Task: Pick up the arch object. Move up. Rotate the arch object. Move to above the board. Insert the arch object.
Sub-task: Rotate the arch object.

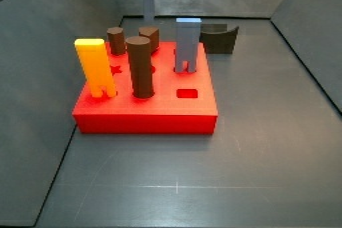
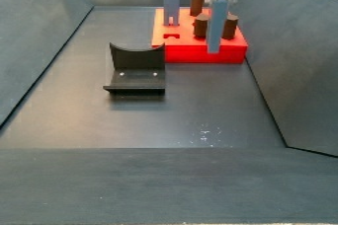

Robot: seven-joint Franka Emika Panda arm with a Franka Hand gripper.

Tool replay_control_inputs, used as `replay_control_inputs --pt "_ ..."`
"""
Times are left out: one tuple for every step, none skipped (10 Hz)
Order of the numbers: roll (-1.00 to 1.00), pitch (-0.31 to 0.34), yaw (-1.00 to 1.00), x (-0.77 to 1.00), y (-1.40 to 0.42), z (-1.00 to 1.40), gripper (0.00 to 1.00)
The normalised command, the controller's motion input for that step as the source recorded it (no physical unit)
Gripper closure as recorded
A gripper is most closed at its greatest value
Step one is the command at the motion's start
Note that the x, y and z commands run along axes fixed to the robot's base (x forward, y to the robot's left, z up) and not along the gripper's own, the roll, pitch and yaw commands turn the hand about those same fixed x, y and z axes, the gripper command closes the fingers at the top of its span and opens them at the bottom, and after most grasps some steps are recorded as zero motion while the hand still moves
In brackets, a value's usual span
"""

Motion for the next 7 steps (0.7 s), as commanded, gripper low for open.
replay_control_inputs --pt "0.06 -0.034 0.04 0.03 0.00 -1.00 1.00" --pt "0.07 -0.037 0.04 0.03 0.00 -1.00 1.00" --pt "0.07 -0.043 0.03 0.03 0.00 -1.00 1.00" --pt "0.07 -0.044 0.03 0.03 0.00 -0.96 1.00" --pt "0.07 -0.046 0.03 0.02 0.00 -0.81 1.00" --pt "0.08 -0.047 0.03 0.02 0.00 -0.66 1.00" --pt "0.08 -0.040 0.02 0.02 0.00 -0.46 1.00"
